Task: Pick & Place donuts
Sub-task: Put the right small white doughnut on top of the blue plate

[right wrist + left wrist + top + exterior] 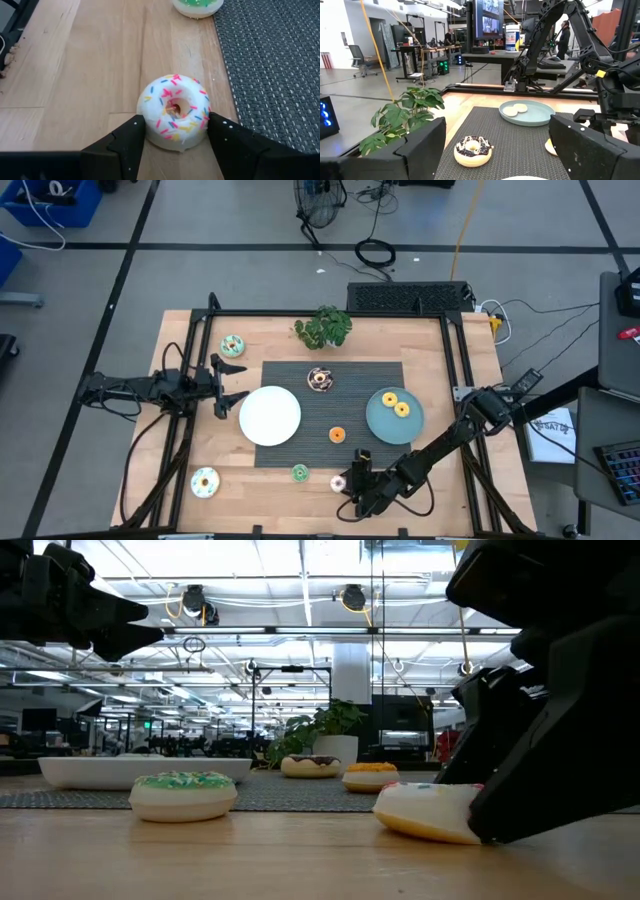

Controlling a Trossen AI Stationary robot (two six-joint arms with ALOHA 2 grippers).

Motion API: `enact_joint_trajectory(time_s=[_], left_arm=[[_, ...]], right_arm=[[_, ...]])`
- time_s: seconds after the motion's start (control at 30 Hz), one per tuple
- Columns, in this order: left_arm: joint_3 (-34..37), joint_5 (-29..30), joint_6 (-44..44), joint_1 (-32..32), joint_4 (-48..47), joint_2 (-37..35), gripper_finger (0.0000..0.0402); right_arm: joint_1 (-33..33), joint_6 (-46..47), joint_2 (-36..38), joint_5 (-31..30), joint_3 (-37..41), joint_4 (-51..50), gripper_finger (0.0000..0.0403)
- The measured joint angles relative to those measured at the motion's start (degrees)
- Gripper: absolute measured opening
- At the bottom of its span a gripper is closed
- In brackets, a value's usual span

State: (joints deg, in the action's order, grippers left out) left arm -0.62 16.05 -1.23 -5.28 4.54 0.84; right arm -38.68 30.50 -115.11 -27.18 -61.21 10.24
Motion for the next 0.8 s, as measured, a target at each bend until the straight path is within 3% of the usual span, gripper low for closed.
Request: enact_joint_trajectory(time_s=[0.23, 0.6, 0.8], left_arm=[[0.0, 0.0, 0.0, 0.0, 0.0, 0.0, 0.0349], [0.0, 0.0, 0.0, 0.0, 0.0, 0.0, 0.0349], [0.0, 0.0, 0.0, 0.0, 0.0, 0.0, 0.0349]], right_arm=[[0.0, -1.4, 0.2, 0.3, 0.0, 0.2, 0.0187], [0.0, -5.6, 0.2, 0.4, 0.0, 1.2, 0.0102], [0.0, -8.0, 1.1, 0.4, 0.1, 1.2, 0.0076]])
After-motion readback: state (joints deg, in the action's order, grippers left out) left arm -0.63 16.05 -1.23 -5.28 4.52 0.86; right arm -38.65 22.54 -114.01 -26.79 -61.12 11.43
